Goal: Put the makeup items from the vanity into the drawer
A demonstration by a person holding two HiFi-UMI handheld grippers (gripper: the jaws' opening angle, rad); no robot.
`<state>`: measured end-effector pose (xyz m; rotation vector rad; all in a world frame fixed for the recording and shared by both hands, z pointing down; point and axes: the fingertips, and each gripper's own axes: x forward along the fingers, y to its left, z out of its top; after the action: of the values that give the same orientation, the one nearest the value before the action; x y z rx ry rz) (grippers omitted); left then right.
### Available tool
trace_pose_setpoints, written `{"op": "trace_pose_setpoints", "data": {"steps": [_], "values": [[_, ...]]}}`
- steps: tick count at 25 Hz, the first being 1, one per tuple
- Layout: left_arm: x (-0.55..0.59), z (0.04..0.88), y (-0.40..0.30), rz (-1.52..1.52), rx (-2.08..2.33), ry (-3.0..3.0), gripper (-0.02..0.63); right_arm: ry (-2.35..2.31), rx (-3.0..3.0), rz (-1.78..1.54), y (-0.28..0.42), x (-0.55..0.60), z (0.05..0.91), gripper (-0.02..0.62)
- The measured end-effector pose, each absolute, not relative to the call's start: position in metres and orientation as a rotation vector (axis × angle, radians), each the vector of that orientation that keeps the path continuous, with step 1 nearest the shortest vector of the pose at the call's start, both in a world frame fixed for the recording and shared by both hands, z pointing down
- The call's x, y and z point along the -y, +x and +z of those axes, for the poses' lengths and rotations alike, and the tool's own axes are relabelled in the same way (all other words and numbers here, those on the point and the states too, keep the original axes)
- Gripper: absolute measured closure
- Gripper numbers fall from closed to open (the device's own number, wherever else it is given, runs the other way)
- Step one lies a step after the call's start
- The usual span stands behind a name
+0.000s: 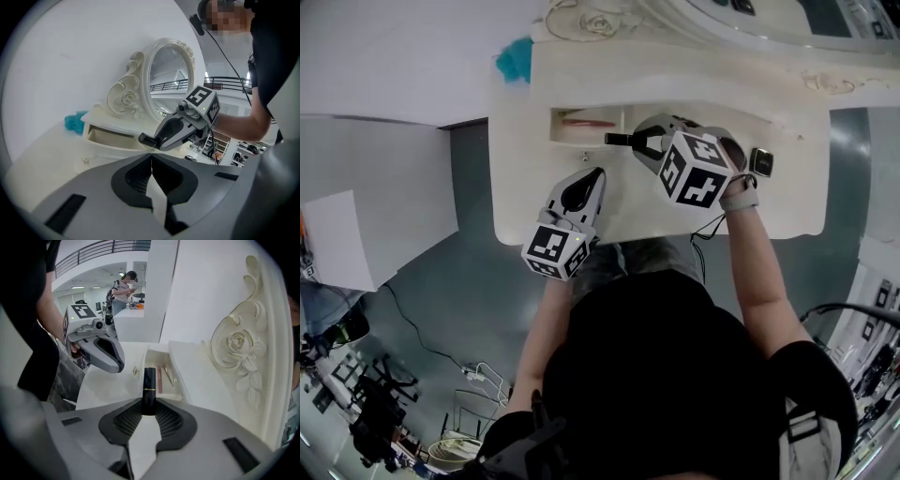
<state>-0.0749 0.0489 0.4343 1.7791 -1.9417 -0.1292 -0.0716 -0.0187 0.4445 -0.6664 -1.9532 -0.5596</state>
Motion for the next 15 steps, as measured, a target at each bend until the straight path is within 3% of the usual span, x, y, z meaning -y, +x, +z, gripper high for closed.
{"op": "trace_pose_setpoints", "data": {"steps": [15], "values": [[-0.086, 0.439, -0.15, -0.174, 1.979, 1.723, 0.592, -0.658, 1.771, -0.662, -0.135, -0.007, 0.466, 0.497]]}}
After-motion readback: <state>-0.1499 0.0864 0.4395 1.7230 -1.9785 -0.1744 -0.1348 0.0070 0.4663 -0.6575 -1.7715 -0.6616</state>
